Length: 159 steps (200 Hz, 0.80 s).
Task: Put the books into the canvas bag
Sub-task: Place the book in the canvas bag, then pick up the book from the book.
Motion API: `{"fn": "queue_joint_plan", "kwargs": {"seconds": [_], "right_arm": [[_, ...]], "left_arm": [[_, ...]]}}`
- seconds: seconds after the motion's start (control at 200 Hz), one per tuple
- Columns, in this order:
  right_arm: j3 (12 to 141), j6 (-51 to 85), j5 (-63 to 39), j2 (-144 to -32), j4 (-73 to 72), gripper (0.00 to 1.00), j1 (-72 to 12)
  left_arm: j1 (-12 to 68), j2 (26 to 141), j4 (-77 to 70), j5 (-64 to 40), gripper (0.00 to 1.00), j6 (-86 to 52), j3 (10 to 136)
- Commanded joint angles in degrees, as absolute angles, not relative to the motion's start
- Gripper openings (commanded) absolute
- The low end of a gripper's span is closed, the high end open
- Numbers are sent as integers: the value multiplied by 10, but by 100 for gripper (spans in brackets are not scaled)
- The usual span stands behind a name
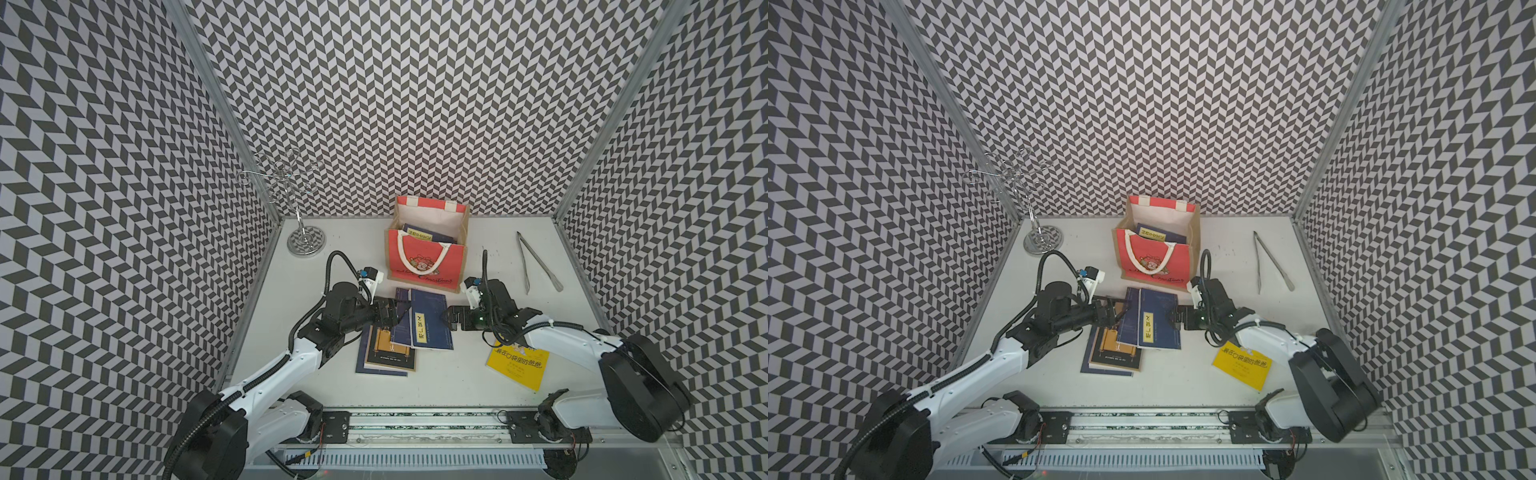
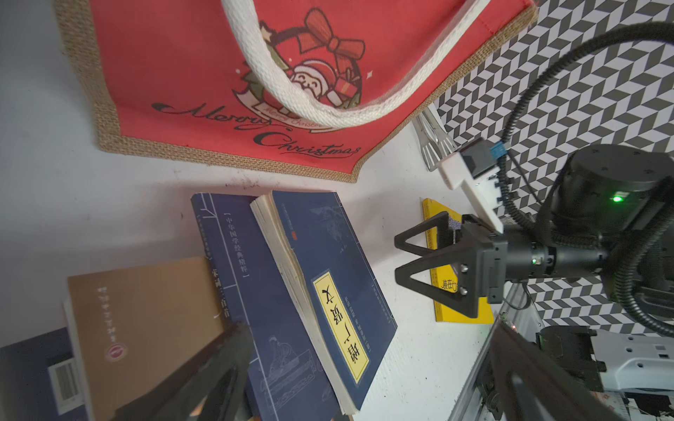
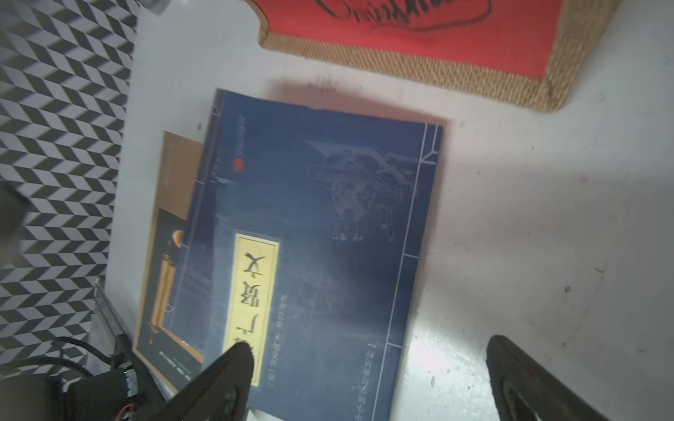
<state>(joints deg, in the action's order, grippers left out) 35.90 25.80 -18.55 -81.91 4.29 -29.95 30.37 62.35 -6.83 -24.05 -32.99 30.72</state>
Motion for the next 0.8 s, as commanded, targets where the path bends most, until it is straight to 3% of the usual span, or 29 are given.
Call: {"fn": "queue_joint_plan", "kwargs": {"seconds": [0.0, 0.396, 0.791], "right_arm": [[368, 238, -197, -848, -8, 99, -306], [379, 229, -256, -927, -83, 99, -348], [330, 281, -296, -890, -178, 99, -393]], "left_arm": [[318, 648, -81, -222, 100, -357, 313], [330, 644, -100, -202, 100, -404, 266], [330, 646, -107, -220, 100, -417, 227]]}}
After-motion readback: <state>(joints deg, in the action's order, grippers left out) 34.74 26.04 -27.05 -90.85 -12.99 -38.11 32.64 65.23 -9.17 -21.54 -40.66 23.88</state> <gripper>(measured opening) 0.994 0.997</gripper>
